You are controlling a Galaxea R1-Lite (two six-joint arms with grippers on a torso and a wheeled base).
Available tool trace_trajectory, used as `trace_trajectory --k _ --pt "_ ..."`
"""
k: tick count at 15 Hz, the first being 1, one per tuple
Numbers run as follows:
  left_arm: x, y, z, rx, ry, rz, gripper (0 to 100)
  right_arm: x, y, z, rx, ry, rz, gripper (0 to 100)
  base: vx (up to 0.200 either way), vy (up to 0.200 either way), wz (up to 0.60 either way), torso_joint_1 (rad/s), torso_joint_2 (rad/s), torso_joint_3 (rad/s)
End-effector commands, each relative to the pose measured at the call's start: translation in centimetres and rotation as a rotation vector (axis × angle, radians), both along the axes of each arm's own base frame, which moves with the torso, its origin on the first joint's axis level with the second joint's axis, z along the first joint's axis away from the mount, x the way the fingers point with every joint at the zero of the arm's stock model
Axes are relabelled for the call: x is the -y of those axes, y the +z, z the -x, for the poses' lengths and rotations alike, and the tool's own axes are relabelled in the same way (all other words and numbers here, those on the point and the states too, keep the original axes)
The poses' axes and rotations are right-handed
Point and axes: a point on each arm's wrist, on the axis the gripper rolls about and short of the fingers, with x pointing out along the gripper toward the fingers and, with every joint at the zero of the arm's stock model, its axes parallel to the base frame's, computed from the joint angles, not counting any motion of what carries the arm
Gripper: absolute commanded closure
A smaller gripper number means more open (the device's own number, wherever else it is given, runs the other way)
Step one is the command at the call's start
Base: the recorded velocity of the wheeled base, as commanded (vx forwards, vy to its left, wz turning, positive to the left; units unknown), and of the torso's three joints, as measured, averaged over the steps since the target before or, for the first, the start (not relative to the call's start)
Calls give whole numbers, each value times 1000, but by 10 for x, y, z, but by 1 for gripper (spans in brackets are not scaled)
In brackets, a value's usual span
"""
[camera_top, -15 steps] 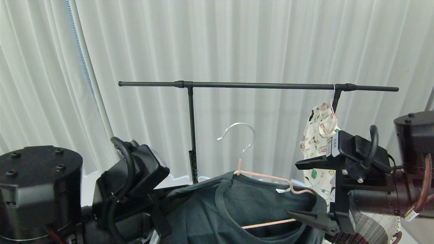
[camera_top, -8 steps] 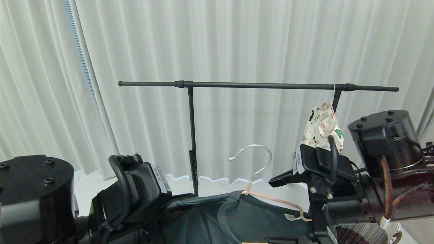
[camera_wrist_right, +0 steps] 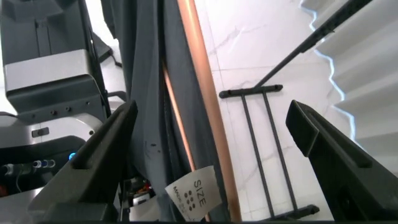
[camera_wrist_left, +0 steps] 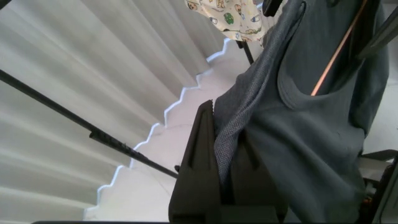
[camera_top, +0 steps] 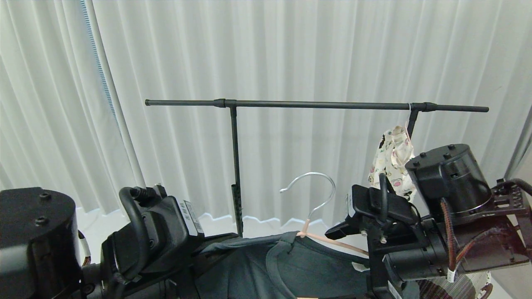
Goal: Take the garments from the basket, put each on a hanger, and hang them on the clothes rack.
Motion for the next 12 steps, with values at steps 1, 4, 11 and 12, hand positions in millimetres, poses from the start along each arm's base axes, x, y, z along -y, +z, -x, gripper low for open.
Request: trace_trajectory --k 1,4,11,12 --pt "0 0 0 1 0 0 100 -1 -2 -1 -4 -1 6 0 0 0 0 0 0 0" --pt "0 0 0 0 1 1 100 -1 -3 -3 -1 -9 12 100 0 0 0 0 0 0" --pt "-1 1 2 4 -2 6 100 4 -1 -9 95 16 27 100 0 0 0 0 0 0" --pt "0 1 3 4 -9 6 0 6 0 -9 122 33 28 100 0 0 0 0 0 0"
